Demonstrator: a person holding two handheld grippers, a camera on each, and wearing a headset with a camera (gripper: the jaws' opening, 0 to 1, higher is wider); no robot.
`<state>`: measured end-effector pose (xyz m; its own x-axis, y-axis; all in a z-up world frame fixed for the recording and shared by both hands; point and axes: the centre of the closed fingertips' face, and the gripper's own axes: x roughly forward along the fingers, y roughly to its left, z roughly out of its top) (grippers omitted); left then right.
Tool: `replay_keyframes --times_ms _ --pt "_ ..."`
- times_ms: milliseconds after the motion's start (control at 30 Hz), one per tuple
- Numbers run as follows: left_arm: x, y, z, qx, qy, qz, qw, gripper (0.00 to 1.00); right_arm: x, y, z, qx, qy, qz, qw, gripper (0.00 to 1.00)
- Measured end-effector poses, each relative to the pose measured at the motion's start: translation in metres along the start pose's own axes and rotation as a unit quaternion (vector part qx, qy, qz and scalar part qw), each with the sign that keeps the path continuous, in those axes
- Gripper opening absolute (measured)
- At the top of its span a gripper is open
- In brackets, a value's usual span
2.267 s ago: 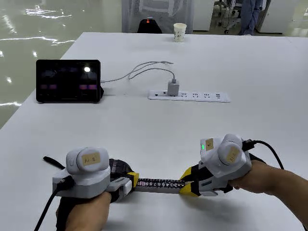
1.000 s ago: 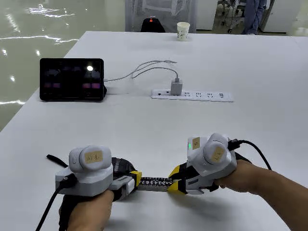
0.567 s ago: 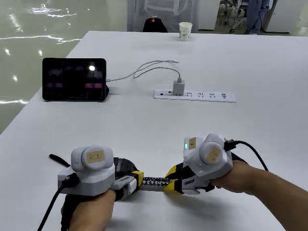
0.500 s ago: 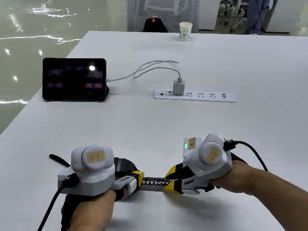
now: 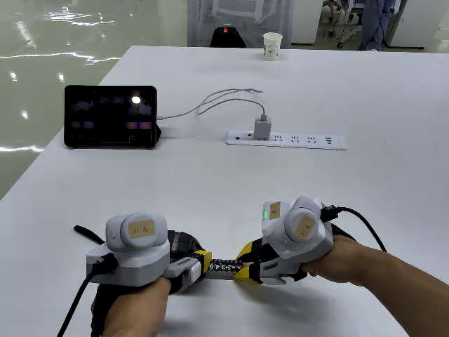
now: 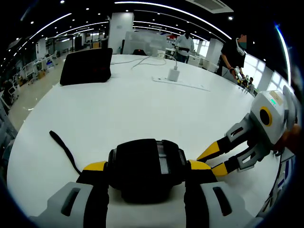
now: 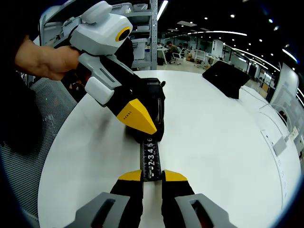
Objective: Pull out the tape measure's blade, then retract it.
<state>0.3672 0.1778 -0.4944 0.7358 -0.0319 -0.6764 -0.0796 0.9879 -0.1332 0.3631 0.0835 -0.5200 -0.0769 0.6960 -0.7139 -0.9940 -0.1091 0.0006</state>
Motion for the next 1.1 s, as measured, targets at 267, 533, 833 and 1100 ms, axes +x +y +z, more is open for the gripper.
replay_keyframes --times_ms 267,533,833,1100 --pt "0.000 0.000 0.000 0.000 0.000 0.000 1.0000 0.59 0.005 0.000 0.004 0.000 -0.003 0.000 1.0000 0.10" --pt "0.000 0.000 0.000 -0.001 0.001 -0.001 1.0000 0.59 0.010 0.001 0.010 -0.003 -0.006 0.000 1.0000 0.11" --pt "0.000 0.000 0.000 -0.002 0.001 -0.001 1.0000 0.59 0.014 0.000 0.014 -0.005 -0.007 0.000 1.0000 0.11" --pt "0.000 0.000 0.000 -0.003 0.001 -0.002 1.0000 0.59 0.018 0.000 0.019 -0.005 -0.011 0.000 0.9999 0.11"
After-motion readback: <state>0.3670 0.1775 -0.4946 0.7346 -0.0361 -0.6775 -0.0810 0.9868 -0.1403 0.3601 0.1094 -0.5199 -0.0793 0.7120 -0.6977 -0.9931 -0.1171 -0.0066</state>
